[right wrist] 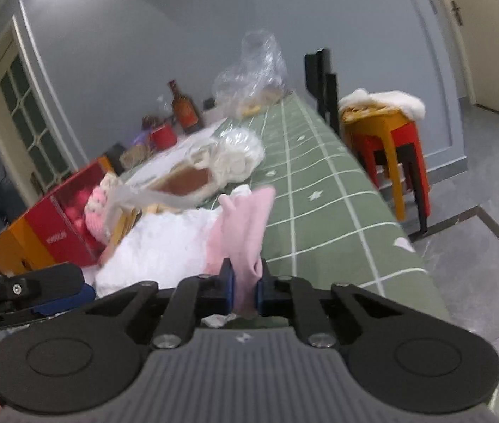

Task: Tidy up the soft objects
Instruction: 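Grasp the white tissue with the left gripper while the right holds the pink cloth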

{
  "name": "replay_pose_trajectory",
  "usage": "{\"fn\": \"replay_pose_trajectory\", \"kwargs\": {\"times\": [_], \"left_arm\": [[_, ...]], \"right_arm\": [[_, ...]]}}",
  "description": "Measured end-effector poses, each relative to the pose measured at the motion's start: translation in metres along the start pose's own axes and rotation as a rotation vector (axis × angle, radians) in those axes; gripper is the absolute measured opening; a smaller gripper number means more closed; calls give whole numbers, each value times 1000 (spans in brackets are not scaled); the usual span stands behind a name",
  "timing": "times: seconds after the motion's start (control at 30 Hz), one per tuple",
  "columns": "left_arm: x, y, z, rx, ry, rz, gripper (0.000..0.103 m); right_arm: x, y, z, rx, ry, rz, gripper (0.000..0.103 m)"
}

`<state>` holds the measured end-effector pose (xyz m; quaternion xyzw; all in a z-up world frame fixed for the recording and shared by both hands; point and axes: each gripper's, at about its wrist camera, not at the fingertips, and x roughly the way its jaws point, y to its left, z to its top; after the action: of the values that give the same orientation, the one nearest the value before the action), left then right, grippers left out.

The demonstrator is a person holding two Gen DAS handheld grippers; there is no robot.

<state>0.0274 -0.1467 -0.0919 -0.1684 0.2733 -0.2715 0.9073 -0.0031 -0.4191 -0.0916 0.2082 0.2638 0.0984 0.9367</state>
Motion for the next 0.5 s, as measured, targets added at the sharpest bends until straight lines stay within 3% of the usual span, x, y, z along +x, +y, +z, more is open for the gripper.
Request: {"fn": "replay_pose_trajectory", "kwargs": {"times": [0.13,0.3,0.4,0.5], "left_arm": [[15,-3,-2,-19,32,15,100],[31,-3,-8,-6,61,33,100],[29,-8,-11,37,67,35,100],[31,-14,-13,52,76,38,100]], "right_arm": [[-5,-4,-3,44,-22,8,10],[-16,-14,-7,150,-107,-91,10],[-20,-15,-9,135,-111,-133,10],[-18,-13,-11,121,-96,-114,10]]}}
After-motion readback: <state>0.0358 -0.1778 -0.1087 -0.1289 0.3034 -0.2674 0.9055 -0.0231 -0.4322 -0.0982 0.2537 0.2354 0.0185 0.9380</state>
